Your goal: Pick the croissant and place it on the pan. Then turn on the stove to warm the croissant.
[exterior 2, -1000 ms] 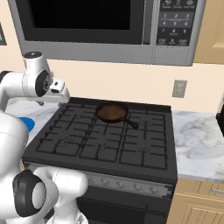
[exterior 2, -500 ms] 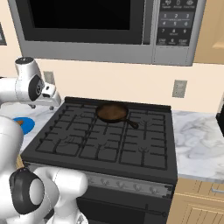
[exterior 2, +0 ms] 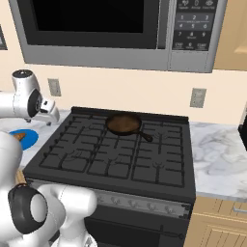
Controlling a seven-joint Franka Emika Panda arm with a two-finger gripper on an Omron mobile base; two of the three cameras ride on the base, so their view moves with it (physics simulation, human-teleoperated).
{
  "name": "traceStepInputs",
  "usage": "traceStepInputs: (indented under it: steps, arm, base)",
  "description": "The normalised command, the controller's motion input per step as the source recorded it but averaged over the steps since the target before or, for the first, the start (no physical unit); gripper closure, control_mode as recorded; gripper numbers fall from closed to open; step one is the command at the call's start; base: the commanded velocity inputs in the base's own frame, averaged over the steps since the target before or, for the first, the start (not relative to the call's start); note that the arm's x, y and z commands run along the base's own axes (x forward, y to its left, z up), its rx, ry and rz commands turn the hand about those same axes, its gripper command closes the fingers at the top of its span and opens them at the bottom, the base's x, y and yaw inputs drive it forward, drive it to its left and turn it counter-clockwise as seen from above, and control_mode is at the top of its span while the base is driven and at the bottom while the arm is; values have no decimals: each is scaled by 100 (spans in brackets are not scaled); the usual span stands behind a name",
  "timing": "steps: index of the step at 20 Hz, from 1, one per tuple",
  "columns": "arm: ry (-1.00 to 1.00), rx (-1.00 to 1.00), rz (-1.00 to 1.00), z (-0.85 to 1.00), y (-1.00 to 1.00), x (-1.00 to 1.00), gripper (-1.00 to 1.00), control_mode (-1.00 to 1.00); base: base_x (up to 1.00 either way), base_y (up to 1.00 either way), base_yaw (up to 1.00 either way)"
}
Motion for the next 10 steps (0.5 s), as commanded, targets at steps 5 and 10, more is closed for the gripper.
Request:
traceStepInputs:
  steps: [5,10]
  arm:
    - [3,2,0,-21,40,0,-100,-100]
    - [5,0,0,-22,43,0,-100,-100]
  base:
    - [0,0,0]
    - [0,0,0]
